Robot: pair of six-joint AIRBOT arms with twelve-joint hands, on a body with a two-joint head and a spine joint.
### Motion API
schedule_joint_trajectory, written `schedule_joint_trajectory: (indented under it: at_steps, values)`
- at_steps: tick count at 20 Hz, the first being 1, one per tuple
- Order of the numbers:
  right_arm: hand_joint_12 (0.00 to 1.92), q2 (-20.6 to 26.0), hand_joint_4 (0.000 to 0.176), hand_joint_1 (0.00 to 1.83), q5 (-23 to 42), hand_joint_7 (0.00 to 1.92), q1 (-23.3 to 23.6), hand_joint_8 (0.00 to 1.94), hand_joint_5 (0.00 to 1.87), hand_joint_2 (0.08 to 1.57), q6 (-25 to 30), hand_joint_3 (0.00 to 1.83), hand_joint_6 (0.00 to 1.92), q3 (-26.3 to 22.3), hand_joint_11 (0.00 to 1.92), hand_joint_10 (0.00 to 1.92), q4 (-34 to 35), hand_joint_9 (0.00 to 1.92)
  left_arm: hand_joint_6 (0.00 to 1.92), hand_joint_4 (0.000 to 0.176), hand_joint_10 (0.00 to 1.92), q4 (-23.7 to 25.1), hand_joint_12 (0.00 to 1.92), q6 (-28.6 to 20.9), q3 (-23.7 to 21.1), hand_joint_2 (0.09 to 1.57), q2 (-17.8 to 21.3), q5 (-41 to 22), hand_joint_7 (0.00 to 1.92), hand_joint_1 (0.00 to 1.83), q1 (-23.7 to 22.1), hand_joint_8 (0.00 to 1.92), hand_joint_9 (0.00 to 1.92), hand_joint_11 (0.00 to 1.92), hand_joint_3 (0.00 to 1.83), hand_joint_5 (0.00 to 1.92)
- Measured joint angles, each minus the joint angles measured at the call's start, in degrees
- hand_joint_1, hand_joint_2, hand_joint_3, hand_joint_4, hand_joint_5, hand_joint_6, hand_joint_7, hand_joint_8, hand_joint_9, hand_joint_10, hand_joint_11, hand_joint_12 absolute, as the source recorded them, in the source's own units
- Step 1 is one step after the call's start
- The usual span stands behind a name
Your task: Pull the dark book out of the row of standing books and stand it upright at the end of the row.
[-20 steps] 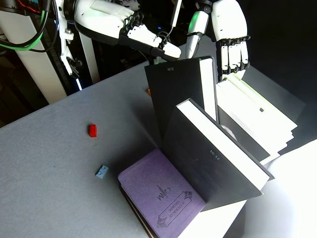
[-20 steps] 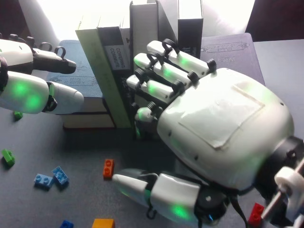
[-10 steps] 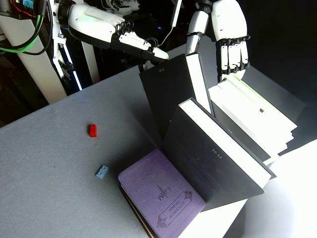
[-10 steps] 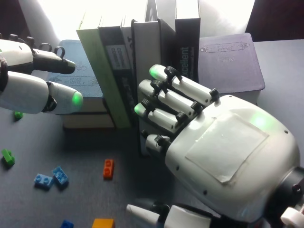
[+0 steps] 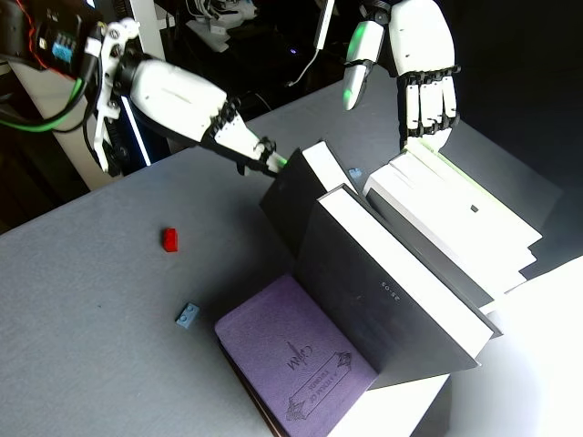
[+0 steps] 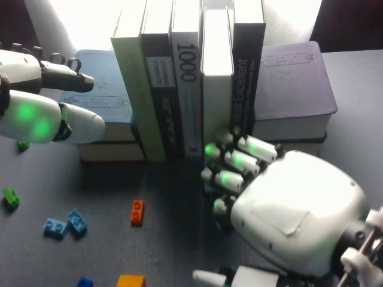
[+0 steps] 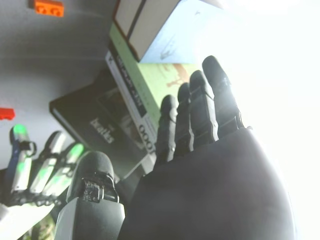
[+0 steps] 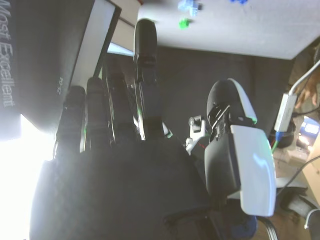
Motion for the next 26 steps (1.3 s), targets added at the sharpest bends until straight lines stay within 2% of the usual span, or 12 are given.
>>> schedule_joint_trajectory:
  at_steps: [4,6,8,9,11,13,17,19,21,22,25,26]
  values:
    - [0.0,-0.3,0.0,0.0,-0.5,0.31,-2.7,0.01,0.72,1.19,0.2,0.0,0.53,-0.6,0.0,0.01,0.4,0.04,0.0,0.037,0.01,0.0,0.56,0.0,0.0,1.24,0.0,0.0,0.13,0.0,0.0,0.01,0.15,0.01,0.0,0.14]
    - [0.0,-0.5,0.0,0.0,-0.5,0.29,-3.6,0.0,0.72,1.19,0.2,0.0,0.53,-0.7,0.0,0.0,-0.1,0.03,0.01,0.033,0.01,0.0,0.56,0.0,0.0,1.24,0.0,0.0,0.14,0.0,0.0,0.01,0.16,0.02,0.0,0.15]
    - [0.0,-0.4,0.0,0.0,-0.2,0.29,-4.0,0.0,0.73,1.2,0.0,0.0,0.53,-0.9,0.0,0.01,-0.4,0.04,0.0,0.008,0.0,0.0,0.53,0.0,0.0,1.26,0.0,0.0,0.12,0.0,0.0,0.0,0.14,0.0,0.0,0.14]
    - [0.0,-0.4,0.0,0.0,0.4,0.26,-4.7,0.0,0.72,1.19,0.1,0.0,0.52,-1.4,0.0,0.0,-0.5,0.02,0.0,0.026,0.01,0.0,0.54,0.0,0.0,1.25,0.0,0.0,0.13,0.0,0.0,0.0,0.15,0.02,0.0,0.14]
    - [0.0,0.3,0.0,0.0,1.2,0.27,-5.7,0.0,0.72,1.18,-0.4,0.0,0.53,-3.5,0.0,0.01,0.7,0.03,0.0,0.032,0.01,0.0,0.55,0.0,0.0,1.24,0.0,0.0,0.14,0.0,0.0,0.01,0.15,0.03,0.0,0.15]
    - [0.0,1.7,0.0,0.0,2.1,0.28,-5.9,0.01,0.74,1.2,-0.4,0.0,0.54,-6.8,0.0,0.01,0.9,0.03,0.0,0.016,0.0,0.0,0.58,0.0,0.0,1.26,0.0,0.0,0.12,0.0,0.0,0.0,0.15,0.0,0.0,0.14]
    - [0.0,5.6,0.0,0.0,4.0,0.29,-5.9,0.01,0.72,1.18,-0.8,0.0,0.54,-10.8,0.0,0.01,0.1,0.04,0.0,0.032,0.0,0.0,0.59,0.0,0.0,1.23,0.0,0.1,0.14,0.0,0.2,0.01,0.16,0.01,0.0,0.14]
    - [0.0,8.4,0.0,0.0,5.8,0.33,-5.9,0.01,0.75,1.2,-0.8,0.0,0.52,-11.4,0.0,0.01,1.2,0.06,0.0,0.016,0.0,0.0,0.56,0.0,0.0,1.25,0.0,0.1,0.12,0.0,0.2,0.0,0.15,0.0,0.0,0.11]
    - [0.0,11.9,0.0,0.0,8.0,0.32,-5.9,0.0,0.72,1.2,-0.4,0.0,0.49,-11.5,0.0,0.01,2.4,0.05,0.01,0.041,0.01,0.0,0.57,0.0,0.0,1.23,0.0,0.0,0.13,0.0,0.2,0.01,0.17,0.01,0.0,0.1]
    - [0.01,13.5,0.0,0.0,8.9,0.33,-5.9,0.0,0.71,1.19,-0.3,0.0,0.49,-11.6,0.02,0.02,2.5,0.09,0.0,0.041,0.01,0.0,0.6,0.0,0.0,1.22,0.0,0.0,0.17,0.0,0.2,0.01,0.21,0.05,0.0,0.13]
    - [0.3,16.9,0.0,0.0,9.2,0.39,-3.1,0.0,0.74,1.2,-1.0,0.0,0.42,-11.6,0.0,0.02,8.1,0.15,0.0,0.028,0.0,0.0,0.72,0.0,0.0,1.24,0.0,0.0,0.26,0.0,0.2,0.0,0.3,0.09,0.0,0.18]
    - [0.46,18.5,0.0,0.0,9.2,0.41,-2.1,0.01,0.74,1.19,-1.3,0.0,0.43,-11.7,0.0,0.03,10.5,0.18,0.0,0.035,0.0,0.0,0.68,0.0,0.0,1.23,0.0,0.0,0.29,0.0,0.2,0.0,0.32,0.12,0.0,0.19]
